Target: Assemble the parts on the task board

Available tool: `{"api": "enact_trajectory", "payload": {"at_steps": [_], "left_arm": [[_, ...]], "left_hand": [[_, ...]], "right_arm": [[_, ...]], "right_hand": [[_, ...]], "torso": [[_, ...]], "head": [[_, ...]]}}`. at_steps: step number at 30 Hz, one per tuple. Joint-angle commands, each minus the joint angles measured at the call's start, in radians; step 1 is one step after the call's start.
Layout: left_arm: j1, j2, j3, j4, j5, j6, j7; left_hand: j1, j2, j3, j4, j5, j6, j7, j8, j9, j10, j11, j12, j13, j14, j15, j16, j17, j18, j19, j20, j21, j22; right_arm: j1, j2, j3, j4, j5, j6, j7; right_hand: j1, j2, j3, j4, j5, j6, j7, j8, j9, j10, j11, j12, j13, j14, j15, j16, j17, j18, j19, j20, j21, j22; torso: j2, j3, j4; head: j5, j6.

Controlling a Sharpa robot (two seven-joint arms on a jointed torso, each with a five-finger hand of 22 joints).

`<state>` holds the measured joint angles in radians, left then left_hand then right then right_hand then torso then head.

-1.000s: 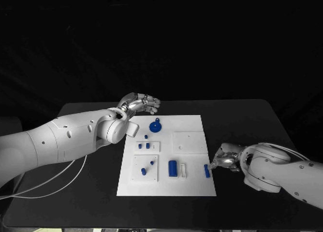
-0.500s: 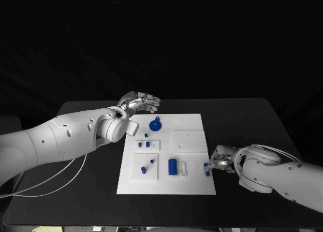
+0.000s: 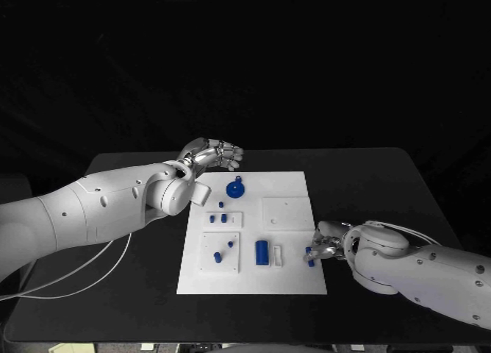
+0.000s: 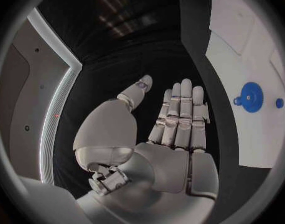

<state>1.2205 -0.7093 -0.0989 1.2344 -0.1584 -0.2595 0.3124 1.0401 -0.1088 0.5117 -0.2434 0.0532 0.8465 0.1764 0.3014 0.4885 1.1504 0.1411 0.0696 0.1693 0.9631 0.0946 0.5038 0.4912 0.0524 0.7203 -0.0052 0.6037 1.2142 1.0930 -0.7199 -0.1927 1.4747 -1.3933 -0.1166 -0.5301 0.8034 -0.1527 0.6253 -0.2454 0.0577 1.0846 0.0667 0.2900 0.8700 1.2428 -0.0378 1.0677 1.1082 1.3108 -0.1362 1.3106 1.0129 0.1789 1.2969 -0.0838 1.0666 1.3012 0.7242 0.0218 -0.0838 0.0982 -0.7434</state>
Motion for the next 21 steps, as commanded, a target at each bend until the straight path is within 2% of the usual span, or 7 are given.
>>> {"api": "enact_trajectory", "payload": {"at_steps": [1,7,12,16,21], "left_arm": [[0.001,0.002,0.001,0.001,0.004,0.016,0.005],[0.001,0.003,0.001,0.001,0.004,0.019,0.003],[0.001,0.003,0.001,0.001,0.004,0.02,0.002],[0.001,0.003,0.001,0.001,0.004,0.02,0.002],[0.001,0.003,0.001,0.002,0.004,0.02,0.001]], "left_hand": [[-0.009,0.002,-0.003,0.005,-0.004,-0.007,-0.003,0.005,0.0,-0.008,0.0,0.002,-0.001,0.0,0.005,-0.004,0.001,0.02,0.004,0.006,-0.005,0.002],[-0.009,0.002,-0.003,0.005,-0.004,-0.007,-0.003,0.005,0.0,-0.008,0.0,0.002,-0.001,0.0,0.005,-0.004,0.002,0.02,0.004,0.006,-0.005,0.002],[-0.01,0.002,-0.003,0.006,-0.004,-0.007,-0.003,0.005,0.0,-0.008,0.0,0.002,-0.001,0.0,0.005,-0.004,0.002,0.02,0.004,0.006,-0.005,0.002],[-0.01,0.002,-0.003,0.006,-0.004,-0.008,-0.003,0.005,0.0,-0.008,0.0,0.002,-0.001,0.0,0.005,-0.004,0.003,0.02,0.004,0.006,-0.005,0.002],[-0.01,0.002,-0.002,0.006,-0.004,-0.008,-0.003,0.005,0.0,-0.008,0.0,0.002,-0.001,0.0,0.005,-0.005,0.003,0.02,0.004,0.005,-0.006,0.002]], "right_arm": [[-0.014,0.016,-0.008,-0.017,-0.138,0.011,-0.012],[-0.021,0.046,-0.009,-0.026,-0.204,0.047,-0.017],[-0.021,0.052,-0.011,-0.02,-0.246,0.098,-0.028],[-0.021,0.051,-0.013,-0.015,-0.247,0.102,-0.028],[-0.021,0.049,-0.014,-0.022,-0.173,0.081,-0.024]], "right_hand": [[0.011,-0.016,0.024,0.021,-0.008,-0.004,0.002,-0.005,-0.26,0.004,-0.006,-0.002,0.0,0.002,-0.009,0.007,0.004,0.083,0.006,0.004,0.006,0.0],[0.02,-0.017,0.039,0.031,-0.009,-0.004,0.001,-0.006,-0.259,0.005,-0.006,-0.002,0.0,0.001,-0.009,0.007,0.004,0.083,0.007,0.004,0.007,-0.001],[0.026,-0.018,0.044,0.03,-0.009,-0.006,0.001,-0.006,-0.258,0.004,-0.006,-0.002,0.001,0.0,-0.009,0.006,0.002,0.083,0.007,0.004,0.008,-0.001],[0.039,-0.021,0.053,0.025,-0.009,-0.009,0.002,-0.008,-0.257,0.002,-0.005,-0.003,0.001,-0.002,-0.009,0.003,-0.002,0.083,0.005,0.005,0.009,0.0],[0.079,0.008,0.084,0.001,-0.003,-0.009,0.005,-0.012,-0.258,0.0,-0.002,-0.005,0.001,-0.003,-0.005,-0.002,-0.005,0.083,-0.001,0.009,0.01,0.001]], "torso": [[0.001,0.0003,0.0006],[0.0,0.0002,0.0005],[0.0,-0.0002,0.0007],[-0.001,-0.0015,-0.0004],[-0.001,-0.0008,-0.0001]], "head": [[-0.001,-0.002],[-0.001,-0.003],[-0.002,-0.003],[-0.004,-0.006],[-0.003,-0.006]]}}
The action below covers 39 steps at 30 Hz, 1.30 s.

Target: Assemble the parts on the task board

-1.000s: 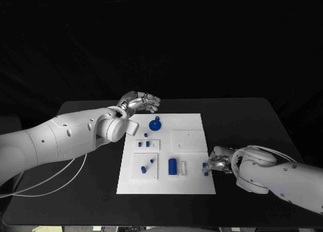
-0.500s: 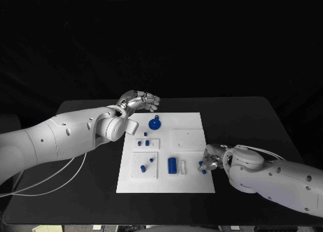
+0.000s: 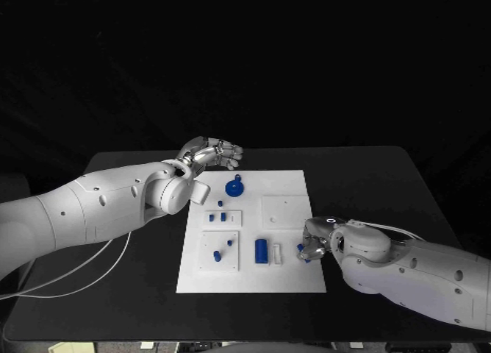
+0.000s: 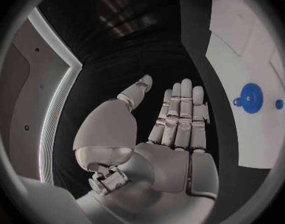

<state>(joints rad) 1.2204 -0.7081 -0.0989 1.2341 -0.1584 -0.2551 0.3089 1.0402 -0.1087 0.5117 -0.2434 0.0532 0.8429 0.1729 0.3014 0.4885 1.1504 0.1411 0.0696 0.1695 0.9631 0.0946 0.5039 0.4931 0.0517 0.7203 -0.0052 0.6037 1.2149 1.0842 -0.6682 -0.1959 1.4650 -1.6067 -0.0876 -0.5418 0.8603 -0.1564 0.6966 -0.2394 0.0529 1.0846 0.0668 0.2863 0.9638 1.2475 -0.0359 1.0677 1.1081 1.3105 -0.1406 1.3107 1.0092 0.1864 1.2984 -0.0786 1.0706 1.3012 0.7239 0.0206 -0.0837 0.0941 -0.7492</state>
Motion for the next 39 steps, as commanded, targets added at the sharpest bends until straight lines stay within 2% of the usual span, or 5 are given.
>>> {"api": "enact_trajectory", "payload": {"at_steps": [1,6,15,23,39], "left_arm": [[0.001,0.002,0.001,0.003,0.003,0.016,0.004],[0.001,0.0,0.001,0.003,0.003,0.015,0.004],[0.001,0.0,0.001,0.004,0.003,0.015,0.003],[0.001,-0.001,0.001,0.004,0.002,0.015,0.003],[0.001,-0.001,0.001,0.006,0.002,0.017,0.003]], "left_hand": [[-0.01,0.002,-0.002,0.006,-0.004,-0.004,0.0,0.005,0.0,-0.008,0.0,0.002,-0.001,0.0,0.005,-0.005,0.001,0.021,0.004,0.005,-0.006,0.002],[-0.009,0.002,-0.002,0.006,-0.004,-0.004,0.0,0.005,0.0,-0.008,0.0,0.002,-0.001,0.0,0.005,-0.005,0.002,0.021,0.004,0.005,-0.006,0.002],[-0.009,0.003,-0.002,0.006,-0.004,-0.005,0.0,0.005,0.0,-0.008,0.0,0.002,-0.001,0.001,0.005,-0.005,0.002,0.021,0.004,0.005,-0.006,0.002],[-0.009,0.002,-0.002,0.006,-0.004,-0.005,0.0,0.006,0.0,-0.008,-0.001,0.002,-0.001,0.001,0.005,-0.006,0.003,0.021,0.004,0.005,-0.006,0.003],[-0.009,0.002,-0.002,0.006,-0.004,-0.005,0.0,0.006,0.0,-0.008,0.0,0.002,-0.001,0.001,0.005,-0.006,0.004,0.021,0.004,0.005,-0.007,0.003]], "right_arm": [[-0.013,-0.004,-0.01,-0.014,0.065,0.05,-0.011],[-0.012,-0.007,-0.01,-0.021,0.281,0.033,0.001],[-0.01,-0.015,-0.007,-0.008,0.407,-0.037,0.018],[0.001,-0.029,0.012,0.023,0.495,-0.193,0.05],[0.005,0.006,0.014,0.045,0.567,-0.177,0.051]], "right_hand": [[0.024,0.019,0.019,-0.005,0.006,-0.008,0.005,-0.009,-0.352,-0.005,-0.004,-0.006,0.001,-0.003,0.0,-0.003,-0.002,0.075,-0.003,0.006,0.006,0.001],[0.016,0.076,0.063,-0.01,0.091,-0.007,0.007,-0.014,-0.355,-0.006,-0.002,-0.007,0.0,-0.002,0.002,-0.005,-0.002,0.075,-0.007,0.015,0.009,0.003],[-0.013,0.099,0.08,-0.026,0.215,-0.004,0.007,-0.016,-0.353,-0.004,-0.001,-0.006,0.0,0.0,0.002,-0.006,0.0,0.075,-0.004,0.016,0.014,0.001],[-0.034,0.088,0.057,-0.026,0.15,-0.002,0.007,-0.017,-0.351,-0.004,-0.002,-0.006,0.0,0.001,0.001,-0.008,0.001,0.075,0.001,0.011,0.015,-0.003],[-0.045,0.084,0.044,-0.019,0.144,-0.002,0.006,-0.018,-0.351,-0.004,-0.002,-0.007,0.0,0.001,0.0,-0.008,0.001,0.075,0.002,0.008,0.015,-0.004]], "torso": [[0.0,0.0004,-0.0002],[0.0,0.0011,0.0],[0.0,0.0018,-0.0007],[0.0,0.0017,-0.0016],[0.0,0.0007,-0.0001]], "head": [[0.001,0.0],[0.003,-0.001],[0.005,0.001],[0.006,0.002],[0.006,0.002]]}}
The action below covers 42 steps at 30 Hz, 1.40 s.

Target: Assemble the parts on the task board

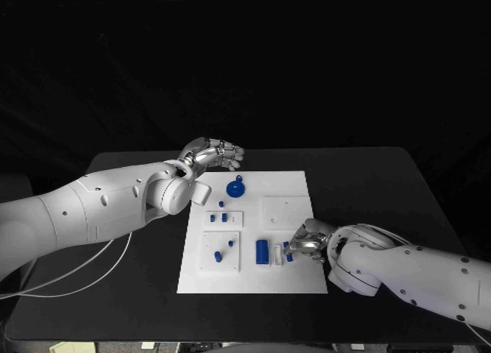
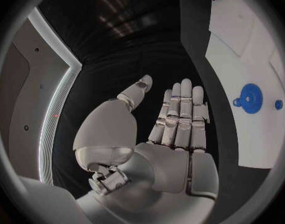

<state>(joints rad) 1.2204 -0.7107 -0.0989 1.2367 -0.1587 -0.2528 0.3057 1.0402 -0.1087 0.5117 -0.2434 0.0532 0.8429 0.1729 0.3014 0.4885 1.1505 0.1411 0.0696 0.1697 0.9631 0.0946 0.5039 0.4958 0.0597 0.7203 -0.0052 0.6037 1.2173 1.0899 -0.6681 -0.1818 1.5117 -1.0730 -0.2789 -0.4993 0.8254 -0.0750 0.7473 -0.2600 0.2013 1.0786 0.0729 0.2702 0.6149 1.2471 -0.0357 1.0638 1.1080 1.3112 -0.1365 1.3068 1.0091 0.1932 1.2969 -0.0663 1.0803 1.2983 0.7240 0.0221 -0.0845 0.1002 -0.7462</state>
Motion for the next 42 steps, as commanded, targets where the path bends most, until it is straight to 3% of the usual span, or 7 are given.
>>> {"api": "enact_trajectory", "payload": {"at_steps": [1,18,42], "left_arm": [[0.001,0.001,0.001,0.003,0.002,0.015,0.006],[0.001,0.004,0.001,0.003,0.002,0.019,0.005],[0.001,0.003,0.001,0.004,0.002,0.019,0.003]], "left_hand": [[-0.009,0.002,-0.002,0.006,-0.004,-0.005,0.0,0.006,0.0,-0.008,0.0,0.002,-0.001,0.001,0.005,-0.007,0.002,0.013,0.004,0.005,-0.007,0.001],[-0.01,0.002,-0.002,0.006,-0.004,-0.006,0.0,0.006,0.0,-0.009,0.0,0.002,-0.002,0.001,0.005,-0.008,0.003,0.013,0.004,0.005,-0.008,0.002],[-0.012,0.002,-0.003,0.008,-0.004,-0.006,0.001,0.006,0.0,-0.009,0.0,0.002,-0.002,0.001,0.005,-0.009,0.005,0.013,0.005,0.006,-0.009,0.003]], "right_arm": [[0.0,0.009,0.0,-0.004,0.034,0.018,0.006],[-0.002,0.047,-0.004,-0.041,0.054,0.092,-0.012],[-0.006,0.069,-0.005,-0.076,0.06,0.082,0.001]], "right_hand": [[-0.011,0.002,-0.007,0.002,-0.005,0.003,0.0,-0.002,-0.002,-0.004,-0.003,-0.003,0.0,0.0,-0.004,-0.005,0.001,0.069,0.004,-0.004,0.005,-0.001],[-0.027,0.001,-0.035,0.004,-0.006,0.001,0.001,-0.004,-0.002,-0.007,-0.002,-0.004,0.0,0.0,-0.004,-0.007,0.001,0.069,0.001,-0.006,0.005,-0.002],[-0.047,-0.01,-0.061,0.019,-0.034,-0.002,0.002,-0.009,-0.003,-0.012,-0.001,-0.006,0.0,-0.002,-0.004,-0.011,0.0,0.069,-0.005,-0.006,0.002,-0.005]], "torso": [[0.0,-0.0008,0.0005],[0.0,0.0001,0.0006],[0.0,0.0,0.0005]], "head": [[0.0,-0.001],[0.004,-0.005],[0.009,-0.006]]}}
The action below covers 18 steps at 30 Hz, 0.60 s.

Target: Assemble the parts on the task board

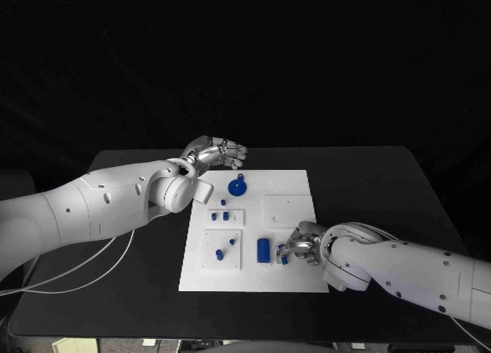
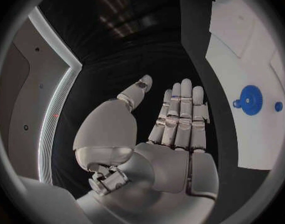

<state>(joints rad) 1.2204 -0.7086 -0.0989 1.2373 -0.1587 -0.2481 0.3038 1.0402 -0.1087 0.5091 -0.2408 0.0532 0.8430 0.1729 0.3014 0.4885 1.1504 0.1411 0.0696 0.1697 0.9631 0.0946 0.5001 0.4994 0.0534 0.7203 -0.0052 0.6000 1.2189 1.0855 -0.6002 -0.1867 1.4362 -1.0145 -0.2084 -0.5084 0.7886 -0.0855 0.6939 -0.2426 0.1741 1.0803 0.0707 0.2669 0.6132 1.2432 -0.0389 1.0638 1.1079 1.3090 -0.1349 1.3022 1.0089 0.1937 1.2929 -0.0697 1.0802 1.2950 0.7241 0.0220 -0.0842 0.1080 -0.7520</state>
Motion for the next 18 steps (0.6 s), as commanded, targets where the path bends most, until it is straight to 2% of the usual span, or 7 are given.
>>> {"api": "enact_trajectory", "payload": {"at_steps": [1,7,8,10,18], "left_arm": [[0.001,0.001,0.001,0.003,0.002,0.014,0.005],[0.001,0.001,0.001,0.003,0.002,0.017,0.005],[0.001,0.001,0.001,0.003,0.002,0.017,0.005],[0.001,0.001,0.001,0.003,0.002,0.017,0.005],[0.001,0.001,0.001,0.003,0.002,0.017,0.005]], "left_hand": [[-0.012,0.002,-0.001,0.006,-0.004,-0.006,0.001,0.006,0.0,-0.009,0.0,0.002,-0.002,0.001,0.005,-0.005,0.001,0.019,0.005,0.006,-0.005,0.001],[-0.012,0.002,-0.001,0.006,-0.004,-0.006,0.001,0.006,0.0,-0.009,0.0,0.002,-0.002,0.001,0.005,-0.005,0.002,0.019,0.005,0.006,-0.005,0.001],[-0.012,0.002,-0.001,0.006,-0.004,-0.006,0.001,0.006,0.0,-0.009,0.0,0.002,-0.002,0.001,0.005,-0.005,0.002,0.019,0.005,0.006,-0.005,0.001],[-0.012,0.001,-0.001,0.006,-0.004,-0.006,0.001,0.006,0.0,-0.009,0.0,0.002,-0.002,0.001,0.005,-0.006,0.002,0.019,0.005,0.006,-0.005,0.001],[-0.012,0.001,-0.001,0.005,-0.004,-0.007,0.001,0.006,0.0,-0.009,0.0,0.002,-0.002,0.001,0.005,-0.006,0.002,0.019,0.004,0.005,-0.006,0.002]], "right_arm": [[-0.001,0.002,-0.001,0.0,0.002,0.01,0.013],[-0.001,0.003,-0.001,0.003,0.002,0.005,0.028],[-0.001,0.004,-0.001,0.003,0.002,0.006,0.028],[-0.001,0.003,-0.001,0.004,0.002,0.006,0.029],[-0.001,0.001,-0.001,0.008,0.002,0.0,0.033]], "right_hand": [[-0.012,-0.001,-0.009,0.003,-0.009,-0.004,0.004,-0.005,-0.001,-0.008,0.002,-0.006,0.0,0.0,-0.005,-0.007,0.001,0.068,-0.002,-0.003,0.002,-0.001],[-0.018,-0.01,-0.018,0.006,-0.019,-0.005,0.004,-0.006,-0.001,-0.009,0.002,-0.006,0.0,0.0,-0.005,-0.008,0.001,0.068,-0.002,-0.003,0.002,-0.002],[-0.035,-0.03,-0.038,0.008,-0.08,-0.005,0.004,-0.006,0.0,-0.01,0.001,-0.006,0.0,0.0,-0.004,-0.008,0.001,0.068,-0.002,-0.003,0.003,-0.001],[-0.039,-0.043,-0.045,0.009,-0.12,-0.006,0.005,-0.007,0.0,-0.011,0.001,-0.006,0.001,0.0,-0.005,-0.008,0.001,0.068,-0.003,-0.004,0.003,-0.002],[-0.041,-0.061,-0.057,0.018,-0.117,-0.007,0.003,-0.008,0.0,-0.012,0.001,-0.007,0.001,-0.001,-0.007,-0.01,0.001,0.068,-0.005,-0.008,0.0,-0.004]], "torso": [[0.0,0.0001,0.0001],[0.0,0.0001,-0.0002],[0.0,0.0,0.0001],[0.0,0.0002,0.0001],[0.0,0.0003,-0.0006]], "head": [[0.001,0.0],[0.004,0.001],[0.004,0.001],[0.005,0.001],[0.006,0.0]]}}
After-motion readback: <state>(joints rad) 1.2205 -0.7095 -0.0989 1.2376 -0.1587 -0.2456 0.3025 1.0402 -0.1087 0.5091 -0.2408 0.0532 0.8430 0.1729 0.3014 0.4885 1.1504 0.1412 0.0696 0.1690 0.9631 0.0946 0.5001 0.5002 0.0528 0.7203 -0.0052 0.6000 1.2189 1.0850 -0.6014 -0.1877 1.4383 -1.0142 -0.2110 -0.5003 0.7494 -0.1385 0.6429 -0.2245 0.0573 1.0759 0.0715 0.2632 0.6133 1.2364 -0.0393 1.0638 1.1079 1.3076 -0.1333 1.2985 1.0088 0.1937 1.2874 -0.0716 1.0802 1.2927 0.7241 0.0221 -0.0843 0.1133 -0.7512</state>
